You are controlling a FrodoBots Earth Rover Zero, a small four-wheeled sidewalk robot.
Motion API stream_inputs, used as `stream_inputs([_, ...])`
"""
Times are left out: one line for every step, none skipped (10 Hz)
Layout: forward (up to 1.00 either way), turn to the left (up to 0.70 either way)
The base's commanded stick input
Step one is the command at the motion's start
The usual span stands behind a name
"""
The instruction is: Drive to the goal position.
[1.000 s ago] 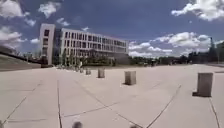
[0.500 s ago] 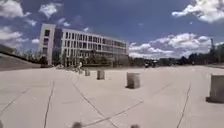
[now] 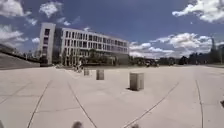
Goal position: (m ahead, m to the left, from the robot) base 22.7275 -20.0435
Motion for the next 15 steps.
stream_inputs([0.7,-0.3])
stream_inputs([0.7,-0.32])
stream_inputs([0.7,-0.32])
stream_inputs([0.7,-0.32])
stream_inputs([0.7,-0.32])
stream_inputs([0.7,-0.32])
stream_inputs([0.7,-0.19])
stream_inputs([0.7,0.0])
stream_inputs([0.7,0.0])
stream_inputs([0.7,0.0])
stream_inputs([0.7,0.0])
stream_inputs([0.7,0.0])
stream_inputs([0.7,0.0])
stream_inputs([0.7,0.0])
stream_inputs([0.7,0.0])
